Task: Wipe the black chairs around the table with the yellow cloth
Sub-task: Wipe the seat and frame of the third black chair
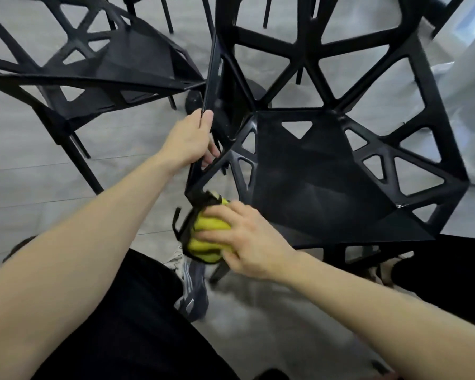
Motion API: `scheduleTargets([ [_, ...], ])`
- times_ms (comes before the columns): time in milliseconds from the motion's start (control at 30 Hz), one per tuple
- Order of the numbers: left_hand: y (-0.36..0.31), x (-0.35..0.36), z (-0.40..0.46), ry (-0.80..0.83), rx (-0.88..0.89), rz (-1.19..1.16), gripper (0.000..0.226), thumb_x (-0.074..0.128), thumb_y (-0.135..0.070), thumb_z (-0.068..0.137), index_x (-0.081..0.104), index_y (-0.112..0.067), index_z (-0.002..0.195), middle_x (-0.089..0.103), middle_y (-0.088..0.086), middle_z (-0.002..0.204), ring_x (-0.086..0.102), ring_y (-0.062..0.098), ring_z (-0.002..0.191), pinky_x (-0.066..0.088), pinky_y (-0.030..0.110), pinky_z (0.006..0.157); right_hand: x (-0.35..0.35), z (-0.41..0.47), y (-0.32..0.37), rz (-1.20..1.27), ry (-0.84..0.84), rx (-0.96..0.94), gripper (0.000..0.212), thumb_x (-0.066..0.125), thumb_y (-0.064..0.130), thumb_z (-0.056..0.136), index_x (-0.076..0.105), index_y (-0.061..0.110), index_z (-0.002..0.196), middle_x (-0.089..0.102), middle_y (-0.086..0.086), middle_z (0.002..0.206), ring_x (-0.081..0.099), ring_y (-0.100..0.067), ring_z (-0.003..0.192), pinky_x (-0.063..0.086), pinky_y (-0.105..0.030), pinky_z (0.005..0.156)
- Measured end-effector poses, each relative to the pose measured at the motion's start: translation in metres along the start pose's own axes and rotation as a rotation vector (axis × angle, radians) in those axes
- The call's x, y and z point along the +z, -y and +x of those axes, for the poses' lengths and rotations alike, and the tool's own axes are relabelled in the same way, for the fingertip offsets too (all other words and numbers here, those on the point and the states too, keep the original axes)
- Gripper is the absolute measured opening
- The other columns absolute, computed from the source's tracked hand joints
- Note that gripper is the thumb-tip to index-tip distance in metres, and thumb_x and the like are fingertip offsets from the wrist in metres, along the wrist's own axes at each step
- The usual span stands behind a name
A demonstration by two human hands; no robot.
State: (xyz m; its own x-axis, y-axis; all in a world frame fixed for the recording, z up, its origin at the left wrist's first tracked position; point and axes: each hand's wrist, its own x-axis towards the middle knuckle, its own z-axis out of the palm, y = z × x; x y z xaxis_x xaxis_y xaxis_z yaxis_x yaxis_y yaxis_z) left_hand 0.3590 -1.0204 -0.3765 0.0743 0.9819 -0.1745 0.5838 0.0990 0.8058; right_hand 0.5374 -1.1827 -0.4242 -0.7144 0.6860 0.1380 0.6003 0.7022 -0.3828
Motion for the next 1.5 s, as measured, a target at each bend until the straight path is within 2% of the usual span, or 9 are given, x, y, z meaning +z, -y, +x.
scheduleTargets([
  [100,0.007,0.018,-0.002,-0.157,-0.004,-0.037,0.037,0.029,-0.054,0.113,0.053,-0.027,0.113,0.079,0.008,0.078,0.075,0.031,0.064,0.062,0.044,0.059,-0.020,-0.045,-0.041,-0.103,0.174,-0.134,0.050,0.058,0.031,0.078,0.073,0.035,0.126,0.060,0.000,0.139,0.054,-0.030,0.104,0.048,-0.042,0.088],
  [200,0.024,0.022,0.004,-0.267,0.025,0.029,0.039,0.035,-0.077,0.101,0.054,-0.046,0.111,0.079,-0.003,0.084,0.079,0.024,0.082,0.066,0.051,0.075,-0.027,-0.020,-0.099,-0.183,0.031,0.278,0.052,0.049,0.035,0.087,0.068,0.037,0.135,0.061,0.001,0.141,0.056,-0.032,0.109,0.048,-0.042,0.099],
  [300,0.033,0.022,0.002,-0.235,0.056,-0.035,0.021,0.043,-0.065,0.104,0.056,-0.049,0.111,0.079,-0.003,0.096,0.080,0.023,0.073,0.065,0.053,0.074,-0.022,0.000,-0.120,-0.182,-0.008,0.606,0.062,0.035,0.044,0.087,0.059,0.042,0.144,0.057,0.005,0.148,0.052,-0.034,0.122,0.050,-0.049,0.100],
  [500,0.030,0.017,-0.006,-0.185,0.087,-0.119,0.006,0.055,-0.045,0.108,0.059,-0.048,0.106,0.074,0.008,0.115,0.082,0.031,0.071,0.063,0.052,0.055,-0.029,-0.040,-0.056,-0.014,0.034,0.413,0.054,0.050,0.040,0.082,0.071,0.038,0.131,0.065,0.011,0.141,0.050,-0.021,0.106,0.045,-0.033,0.105],
  [967,0.037,0.014,-0.064,-0.009,0.004,-0.146,0.019,0.053,-0.032,0.112,0.056,-0.043,0.126,0.069,0.008,0.123,0.083,0.033,0.083,0.066,0.063,0.068,-0.040,-0.073,-0.021,0.397,0.182,0.490,0.057,0.061,0.043,0.077,0.063,0.048,0.133,0.072,0.013,0.122,0.065,-0.010,0.109,0.052,-0.028,0.101],
  [1133,0.023,-0.022,-0.072,0.155,-0.091,0.086,0.013,0.061,-0.037,0.109,0.066,-0.029,0.117,0.082,0.003,0.098,0.082,0.029,0.079,0.068,0.050,0.073,-0.062,-0.058,-0.044,0.784,-0.182,0.876,0.029,0.082,0.035,0.080,0.066,0.031,0.104,0.075,0.003,0.105,0.069,-0.014,0.094,0.058,-0.041,0.094],
  [1233,-0.011,-0.042,-0.050,0.116,-0.133,0.235,0.060,0.050,-0.068,0.104,0.073,-0.013,0.110,0.080,0.005,0.098,0.076,0.024,0.078,0.062,0.029,0.061,-0.080,-0.042,-0.069,1.384,-0.418,1.051,0.040,0.080,0.039,0.083,0.076,0.015,0.115,0.079,-0.016,0.110,0.074,-0.036,0.109,0.056,-0.055,0.105],
  [1300,-0.036,-0.049,-0.019,0.016,-0.101,0.011,0.068,0.042,-0.069,0.107,0.070,-0.008,0.117,0.074,0.008,0.102,0.069,0.028,0.082,0.058,0.033,0.065,-0.094,-0.030,-0.081,1.600,-0.421,1.014,0.046,0.077,0.033,0.091,0.075,0.000,0.124,0.074,-0.027,0.122,0.069,-0.044,0.120,0.050,-0.053,0.114],
  [1500,-0.161,-0.075,0.069,-0.206,0.103,-0.494,0.056,0.021,-0.054,0.117,0.068,-0.024,0.109,0.074,-0.003,0.093,0.065,0.016,0.084,0.053,0.032,0.075,-0.180,0.026,-0.104,1.207,-0.784,0.776,0.074,0.092,0.050,0.059,0.070,0.026,0.127,0.078,-0.009,0.115,0.073,-0.037,0.112,0.061,-0.047,0.088],
])
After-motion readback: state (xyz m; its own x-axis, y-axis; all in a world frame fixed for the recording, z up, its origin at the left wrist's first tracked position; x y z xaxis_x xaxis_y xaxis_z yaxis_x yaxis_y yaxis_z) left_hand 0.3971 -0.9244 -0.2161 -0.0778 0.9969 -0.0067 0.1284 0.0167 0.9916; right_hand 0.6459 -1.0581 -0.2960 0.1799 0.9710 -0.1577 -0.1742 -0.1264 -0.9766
